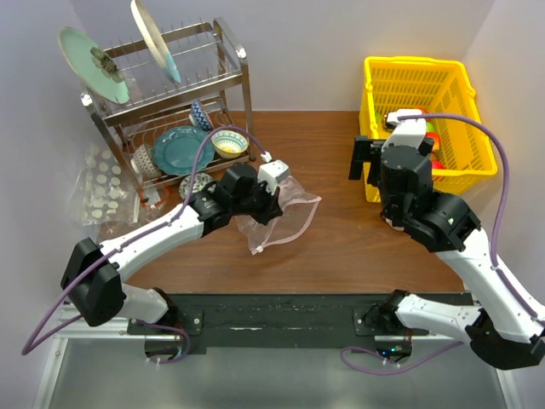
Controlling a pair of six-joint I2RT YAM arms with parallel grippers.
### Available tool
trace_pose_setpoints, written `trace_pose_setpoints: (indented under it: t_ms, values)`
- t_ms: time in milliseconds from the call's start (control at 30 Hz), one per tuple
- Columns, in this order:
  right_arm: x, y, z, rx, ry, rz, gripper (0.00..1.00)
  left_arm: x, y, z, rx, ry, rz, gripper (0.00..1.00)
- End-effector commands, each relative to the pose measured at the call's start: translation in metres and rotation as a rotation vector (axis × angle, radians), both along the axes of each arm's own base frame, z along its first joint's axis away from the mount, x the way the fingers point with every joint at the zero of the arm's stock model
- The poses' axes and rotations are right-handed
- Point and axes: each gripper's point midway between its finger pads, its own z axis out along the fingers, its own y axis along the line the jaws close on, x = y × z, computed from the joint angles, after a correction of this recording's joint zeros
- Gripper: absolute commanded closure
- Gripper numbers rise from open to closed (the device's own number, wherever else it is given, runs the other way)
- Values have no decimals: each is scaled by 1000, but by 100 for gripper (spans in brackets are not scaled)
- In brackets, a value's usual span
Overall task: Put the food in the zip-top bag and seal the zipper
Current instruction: Open the zipper of the food storage bag.
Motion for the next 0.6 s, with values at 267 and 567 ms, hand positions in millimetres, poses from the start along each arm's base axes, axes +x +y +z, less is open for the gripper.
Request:
trace_pose_setpoints:
  t_ms: [267, 567]
  values:
    - [23, -42, 58, -96, -127, -219, 1, 17, 5, 60, -121, -43, 167, 100]
    - [86, -66, 50, -97, -65, -329, 1, 23, 0, 54, -91, -82, 121, 100]
